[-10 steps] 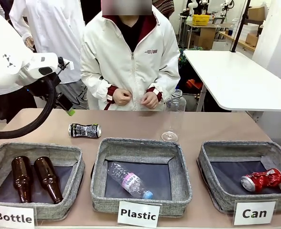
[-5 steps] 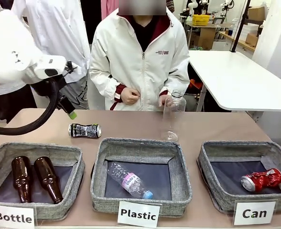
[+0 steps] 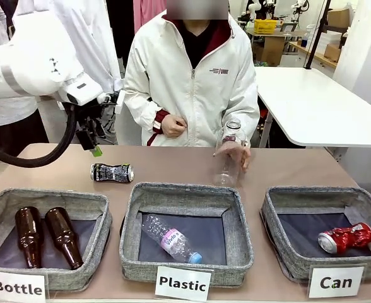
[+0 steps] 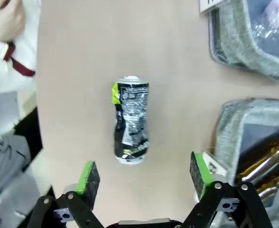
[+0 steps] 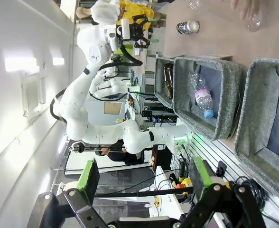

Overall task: Sort the can waste into the basket.
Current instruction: Pick up the can waste from the table and place it in the right Fabric basket.

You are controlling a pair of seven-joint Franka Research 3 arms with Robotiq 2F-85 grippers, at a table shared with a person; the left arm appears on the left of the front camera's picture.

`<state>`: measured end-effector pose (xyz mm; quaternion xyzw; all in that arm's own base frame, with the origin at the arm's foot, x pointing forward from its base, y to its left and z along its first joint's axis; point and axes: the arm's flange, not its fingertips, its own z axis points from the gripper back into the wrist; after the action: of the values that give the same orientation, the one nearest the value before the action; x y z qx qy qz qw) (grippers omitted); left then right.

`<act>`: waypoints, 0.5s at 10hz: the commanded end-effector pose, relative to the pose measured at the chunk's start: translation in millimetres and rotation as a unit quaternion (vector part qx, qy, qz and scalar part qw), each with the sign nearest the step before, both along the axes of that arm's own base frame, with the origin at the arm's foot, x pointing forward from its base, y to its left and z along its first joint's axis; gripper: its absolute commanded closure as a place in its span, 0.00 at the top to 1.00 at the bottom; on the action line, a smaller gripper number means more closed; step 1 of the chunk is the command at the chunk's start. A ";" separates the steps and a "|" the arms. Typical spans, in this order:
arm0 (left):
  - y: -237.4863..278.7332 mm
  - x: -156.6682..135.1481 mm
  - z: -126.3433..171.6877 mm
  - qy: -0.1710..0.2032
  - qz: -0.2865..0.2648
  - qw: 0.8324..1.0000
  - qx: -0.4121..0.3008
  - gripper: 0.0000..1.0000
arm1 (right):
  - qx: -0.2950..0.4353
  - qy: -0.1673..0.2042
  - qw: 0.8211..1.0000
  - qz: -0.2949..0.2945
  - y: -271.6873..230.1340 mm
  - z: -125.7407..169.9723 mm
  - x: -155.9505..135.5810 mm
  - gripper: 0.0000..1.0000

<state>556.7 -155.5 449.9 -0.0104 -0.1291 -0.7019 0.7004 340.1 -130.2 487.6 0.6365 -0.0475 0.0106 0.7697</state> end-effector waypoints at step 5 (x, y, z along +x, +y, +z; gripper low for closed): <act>0.8 46.4 -42.4 0.034 -0.024 0.999 0.019 0.99 | -0.002 -0.008 1.000 0.007 -2.7 2.0 -0.2 1.00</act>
<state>589.7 -152.4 408.4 -0.0191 -0.1149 -0.7262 0.6775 340.1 -130.2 487.5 0.6365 -0.0475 0.0106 0.7697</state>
